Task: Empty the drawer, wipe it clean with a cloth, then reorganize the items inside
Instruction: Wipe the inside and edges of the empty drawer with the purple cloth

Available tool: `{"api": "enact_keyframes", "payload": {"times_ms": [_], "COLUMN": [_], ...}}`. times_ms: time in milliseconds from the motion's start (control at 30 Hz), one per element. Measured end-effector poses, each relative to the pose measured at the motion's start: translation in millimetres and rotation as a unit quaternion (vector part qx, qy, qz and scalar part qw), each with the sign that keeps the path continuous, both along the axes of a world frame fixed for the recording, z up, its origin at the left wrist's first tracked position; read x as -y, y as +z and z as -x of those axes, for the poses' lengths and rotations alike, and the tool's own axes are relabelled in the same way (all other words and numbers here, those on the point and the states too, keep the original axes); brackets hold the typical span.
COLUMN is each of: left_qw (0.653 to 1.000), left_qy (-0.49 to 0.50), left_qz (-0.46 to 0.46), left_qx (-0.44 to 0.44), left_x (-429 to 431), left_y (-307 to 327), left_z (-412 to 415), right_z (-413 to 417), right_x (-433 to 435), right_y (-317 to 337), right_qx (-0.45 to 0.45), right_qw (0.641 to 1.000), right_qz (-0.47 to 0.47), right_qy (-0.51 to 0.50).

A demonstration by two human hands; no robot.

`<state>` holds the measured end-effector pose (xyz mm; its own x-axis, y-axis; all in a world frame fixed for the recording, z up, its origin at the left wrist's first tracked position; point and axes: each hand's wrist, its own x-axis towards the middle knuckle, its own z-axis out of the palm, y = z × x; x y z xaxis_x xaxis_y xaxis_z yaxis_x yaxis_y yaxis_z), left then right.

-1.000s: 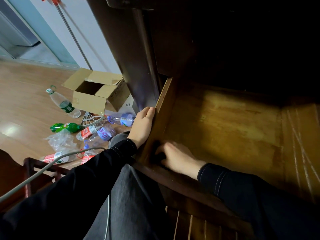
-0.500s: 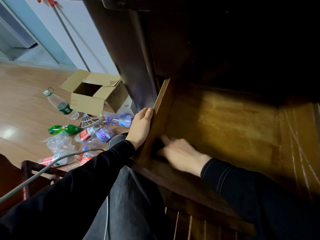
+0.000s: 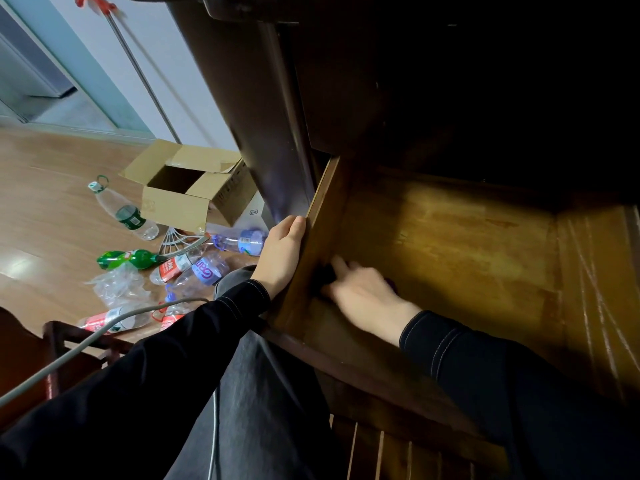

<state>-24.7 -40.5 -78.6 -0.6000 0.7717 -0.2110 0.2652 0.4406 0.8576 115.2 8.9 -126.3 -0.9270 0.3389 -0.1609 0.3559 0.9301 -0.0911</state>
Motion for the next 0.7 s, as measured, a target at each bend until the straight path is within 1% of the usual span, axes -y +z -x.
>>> {"api": "enact_keyframes", "payload": {"times_ms": [67,133,233,267,333,400,467,500,533,600,633,667,700], "left_qw": [1.0,1.0,1.0,1.0,1.0,1.0,1.0,1.0,1.0,1.0,1.0,1.0,1.0], "left_qy": [0.001,0.005,0.009,0.011,0.016,0.019,0.02,0.021,0.021,0.018,0.015,0.013,0.012], "left_qz": [-0.001,0.0,-0.002,-0.005,-0.012,-0.018,-0.021,-0.021,-0.019,-0.016,-0.015,-0.015,-0.016], "left_qx": [0.002,0.007,0.007,0.007,0.011,0.011,0.009,0.01,0.01,0.008,0.007,0.007,0.006], "left_x": [-0.1,-0.3,-0.3,-0.6,-1.2,-1.9,-1.9,-1.7,-1.4,-1.2,-1.2,-1.4,-1.3], "left_y": [0.1,0.2,-0.5,-1.2,-2.3,-3.5,-4.2,-4.1,-3.9,-3.4,-3.3,-3.1,-2.9], "left_z": [-0.4,-0.5,-0.2,0.0,1.4,2.2,2.5,2.7,2.7,2.5,2.3,2.4,2.5], "right_z": [-1.6,-2.9,-3.3,-3.5,-3.1,-3.5,-3.5,-2.3,-0.5,3.1,4.0,4.1,3.6], "right_x": [10.7,19.2,14.7,13.2,11.9,11.0,9.7,10.2,12.1,16.0,16.3,15.1,13.5], "right_y": [-5.2,-7.9,-2.1,1.0,7.3,12.0,11.5,9.7,7.2,3.2,4.1,7.2,11.3], "right_qx": [0.02,0.027,0.02,0.001,-0.073,-0.163,-0.221,-0.223,-0.206,-0.161,-0.156,-0.169,-0.194], "right_qw": [0.998,0.994,0.983,0.976,0.952,0.917,0.878,0.871,0.877,0.903,0.906,0.897,0.88], "right_qz": [0.008,0.053,0.169,0.212,0.296,0.364,0.415,0.423,0.415,0.381,0.378,0.395,0.425], "right_qy": [0.053,0.089,0.064,0.053,0.023,-0.026,-0.085,-0.11,-0.124,-0.117,-0.11,-0.101,-0.09]}}
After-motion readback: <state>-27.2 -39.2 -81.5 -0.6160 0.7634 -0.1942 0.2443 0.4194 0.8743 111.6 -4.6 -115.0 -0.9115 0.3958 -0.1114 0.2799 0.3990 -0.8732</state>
